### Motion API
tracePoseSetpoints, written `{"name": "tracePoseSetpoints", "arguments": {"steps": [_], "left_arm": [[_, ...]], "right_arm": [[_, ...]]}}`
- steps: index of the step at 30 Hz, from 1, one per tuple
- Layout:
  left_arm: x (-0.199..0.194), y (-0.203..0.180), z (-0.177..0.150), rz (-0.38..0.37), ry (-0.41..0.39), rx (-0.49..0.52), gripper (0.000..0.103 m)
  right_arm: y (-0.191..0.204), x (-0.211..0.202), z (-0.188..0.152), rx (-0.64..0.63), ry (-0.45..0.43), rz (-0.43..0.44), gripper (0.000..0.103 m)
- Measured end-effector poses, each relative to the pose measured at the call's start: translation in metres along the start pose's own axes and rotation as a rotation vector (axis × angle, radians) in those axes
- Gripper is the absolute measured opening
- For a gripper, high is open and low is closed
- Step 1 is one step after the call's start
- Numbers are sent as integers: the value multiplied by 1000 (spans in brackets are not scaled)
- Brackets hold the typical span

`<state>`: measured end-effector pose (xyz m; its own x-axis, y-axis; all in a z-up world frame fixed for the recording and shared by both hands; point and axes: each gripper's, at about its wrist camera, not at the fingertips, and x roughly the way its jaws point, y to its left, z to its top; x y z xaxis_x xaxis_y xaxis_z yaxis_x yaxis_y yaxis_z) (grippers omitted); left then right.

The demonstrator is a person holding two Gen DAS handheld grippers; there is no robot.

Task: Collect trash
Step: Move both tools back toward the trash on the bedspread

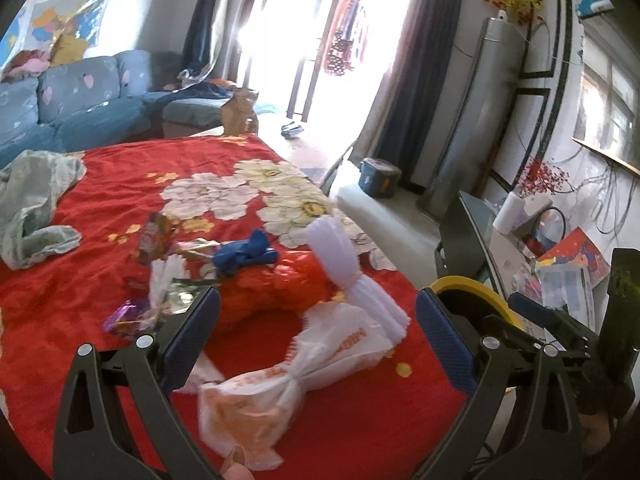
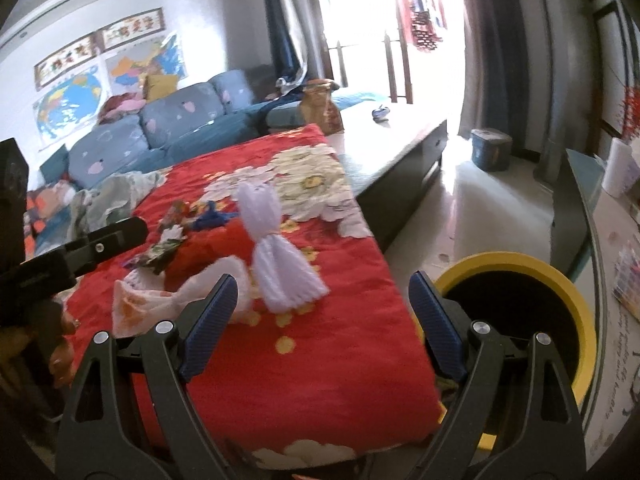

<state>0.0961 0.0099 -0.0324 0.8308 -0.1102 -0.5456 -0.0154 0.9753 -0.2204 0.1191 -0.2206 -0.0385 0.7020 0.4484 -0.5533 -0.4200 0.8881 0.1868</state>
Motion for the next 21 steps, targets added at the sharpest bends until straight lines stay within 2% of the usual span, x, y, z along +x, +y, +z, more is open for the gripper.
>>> {"name": "tracePoseSetpoints", "arguments": {"steps": [9, 16, 21], "left_arm": [[-13, 42, 4, 49, -11, -98, 95], [-19, 78, -6, 92, 23, -166, 95], [-20, 88, -18, 73, 57, -199, 94]], "right_arm": [[18, 26, 7, -27, 53, 42, 79], [7, 54, 6, -6, 95, 2, 79], [-2, 69, 8, 30, 110, -1, 76]]}}
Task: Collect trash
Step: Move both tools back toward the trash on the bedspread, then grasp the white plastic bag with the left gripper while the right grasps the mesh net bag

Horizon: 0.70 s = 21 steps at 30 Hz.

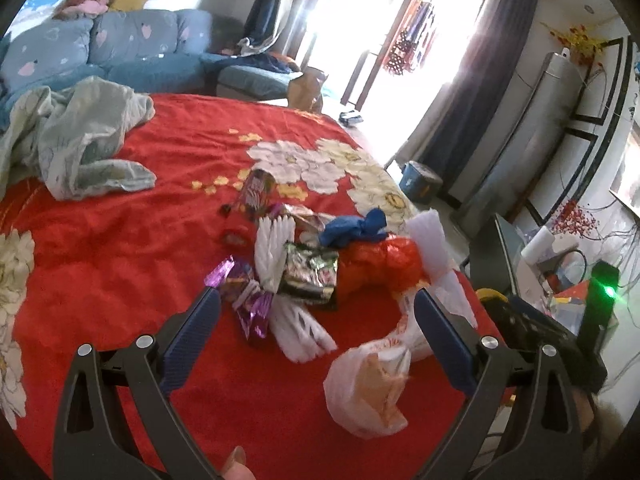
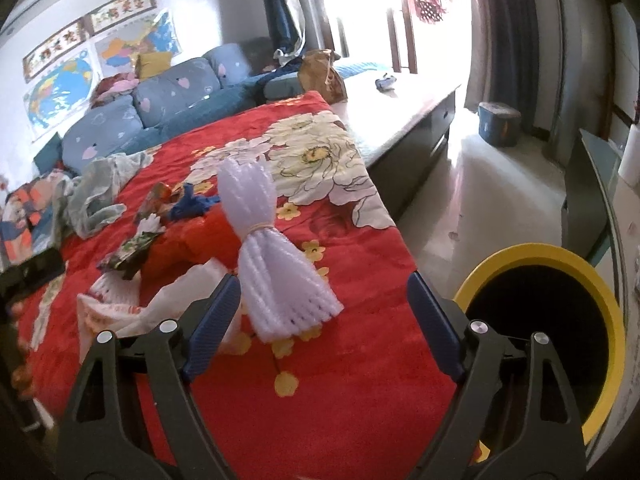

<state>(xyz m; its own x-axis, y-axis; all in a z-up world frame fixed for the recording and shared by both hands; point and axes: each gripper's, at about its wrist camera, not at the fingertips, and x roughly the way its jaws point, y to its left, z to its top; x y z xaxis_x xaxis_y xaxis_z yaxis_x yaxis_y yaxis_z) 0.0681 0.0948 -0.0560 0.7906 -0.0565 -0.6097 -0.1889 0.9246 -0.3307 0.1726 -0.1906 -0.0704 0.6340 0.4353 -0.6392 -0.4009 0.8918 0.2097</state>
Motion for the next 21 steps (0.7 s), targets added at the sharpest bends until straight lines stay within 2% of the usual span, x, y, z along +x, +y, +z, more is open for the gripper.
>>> {"name": "tracePoseSetpoints", "arguments": {"steps": [5, 8, 13, 16, 19, 20, 21], "left_arm": [[6, -8, -14, -64, 51, 19, 91], [11, -17, -24, -84, 89, 52, 86], [25, -24, -42, -116, 171, 48, 81], [33, -26, -50, -117, 203, 40, 72], [40, -27, -57, -102, 227, 42, 65], [42, -27, -57, -99, 231, 41, 58], [43, -27, -58, -93, 232, 38, 56]], "right_arm": [[-4, 17, 1, 20, 43, 54, 74], [-5, 28, -3, 34, 79, 73, 69], [-5, 42, -12, 57, 129, 147, 59], [-4, 43, -16, 46, 142, 177, 43], [-1, 41, -19, 28, 139, 191, 32], [-1, 40, -20, 25, 137, 195, 30], [-1, 38, -21, 24, 130, 198, 27]]}}
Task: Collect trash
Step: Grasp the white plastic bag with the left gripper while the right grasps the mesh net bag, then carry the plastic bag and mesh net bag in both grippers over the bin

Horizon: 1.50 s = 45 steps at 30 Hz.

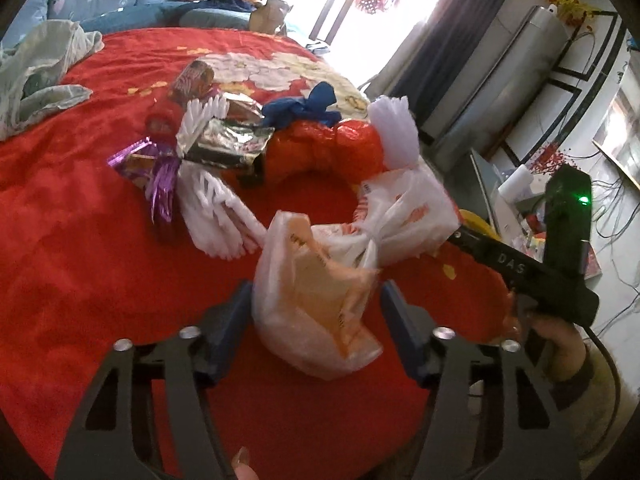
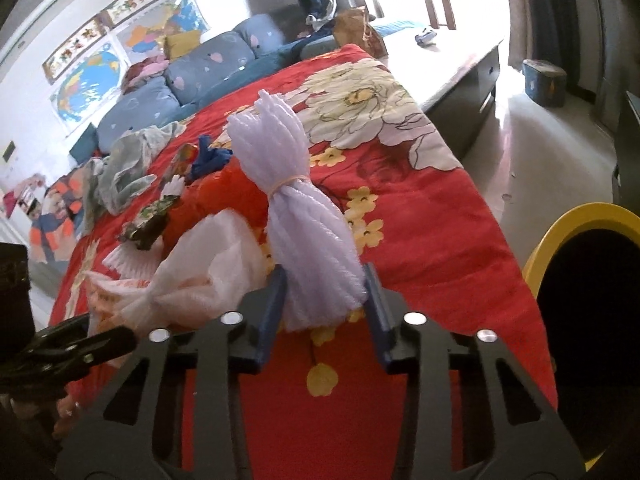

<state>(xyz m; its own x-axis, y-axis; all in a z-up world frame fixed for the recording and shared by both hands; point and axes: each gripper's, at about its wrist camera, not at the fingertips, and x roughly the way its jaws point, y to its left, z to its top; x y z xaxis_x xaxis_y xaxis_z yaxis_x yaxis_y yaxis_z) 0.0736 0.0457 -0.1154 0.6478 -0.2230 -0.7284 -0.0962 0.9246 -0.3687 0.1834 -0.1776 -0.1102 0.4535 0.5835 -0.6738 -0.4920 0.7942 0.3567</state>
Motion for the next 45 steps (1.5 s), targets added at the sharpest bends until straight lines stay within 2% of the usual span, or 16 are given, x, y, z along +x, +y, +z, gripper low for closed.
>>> {"name": "tracePoseSetpoints", "arguments": {"steps": [4, 6, 9, 28, 45], "left_arm": [[1, -1, 0, -13, -2, 8, 48], [0, -3, 0, -18, -5, 18, 46], [-2, -6, 0, -36, -14, 20, 44], [-36, -37, 12, -77, -145, 107, 42], [-41, -79, 18, -90, -161, 208, 42]], "right_arm": [[2, -8, -2, -10, -27, 12, 21], [3, -12, -2, -11, -37, 9, 19], [3, -19, -1, -14, -51, 1, 10], [-11, -60, 11, 19, -160, -31, 10], [-32, -96, 16, 62, -244, -75, 10]]}}
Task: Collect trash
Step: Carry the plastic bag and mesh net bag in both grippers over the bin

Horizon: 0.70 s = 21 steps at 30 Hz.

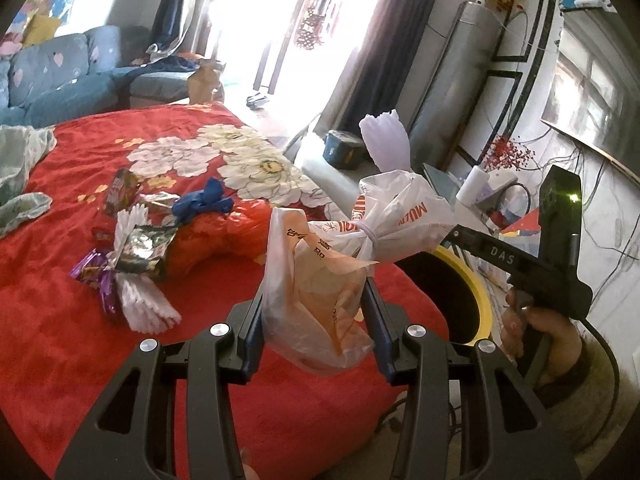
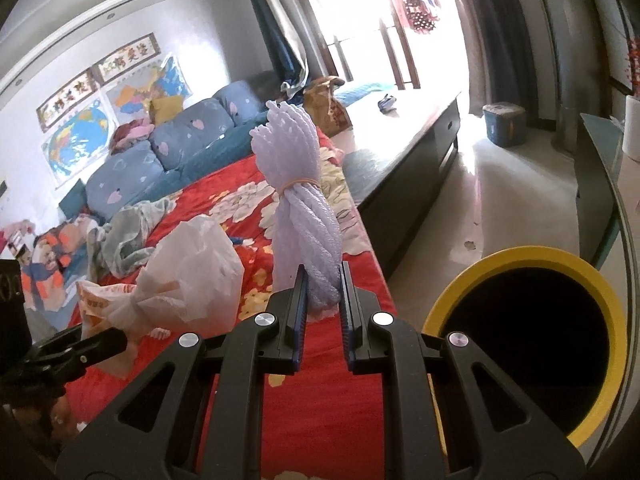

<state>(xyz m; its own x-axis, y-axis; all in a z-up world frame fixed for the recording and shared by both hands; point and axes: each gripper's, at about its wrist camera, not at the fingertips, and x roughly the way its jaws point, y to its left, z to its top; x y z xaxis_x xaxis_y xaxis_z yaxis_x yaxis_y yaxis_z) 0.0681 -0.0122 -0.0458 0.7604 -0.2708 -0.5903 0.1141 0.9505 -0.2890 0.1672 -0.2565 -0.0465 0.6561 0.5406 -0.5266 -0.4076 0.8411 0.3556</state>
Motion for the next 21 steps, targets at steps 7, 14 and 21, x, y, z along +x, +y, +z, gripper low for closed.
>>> {"name": "tracePoseSetpoints", "arguments": {"steps": [7, 14, 21], "left_arm": [[4, -17, 6, -12, 1, 41, 42], [14, -33, 11, -26, 9, 80, 42], [26, -51, 12, -46, 23, 119, 42]], "right_arm": [[-8, -11, -4, 25, -21, -29, 10], [-27, -20, -3, 65, -36, -65, 10], [-44, -28, -6, 105, -47, -105, 10]]}}
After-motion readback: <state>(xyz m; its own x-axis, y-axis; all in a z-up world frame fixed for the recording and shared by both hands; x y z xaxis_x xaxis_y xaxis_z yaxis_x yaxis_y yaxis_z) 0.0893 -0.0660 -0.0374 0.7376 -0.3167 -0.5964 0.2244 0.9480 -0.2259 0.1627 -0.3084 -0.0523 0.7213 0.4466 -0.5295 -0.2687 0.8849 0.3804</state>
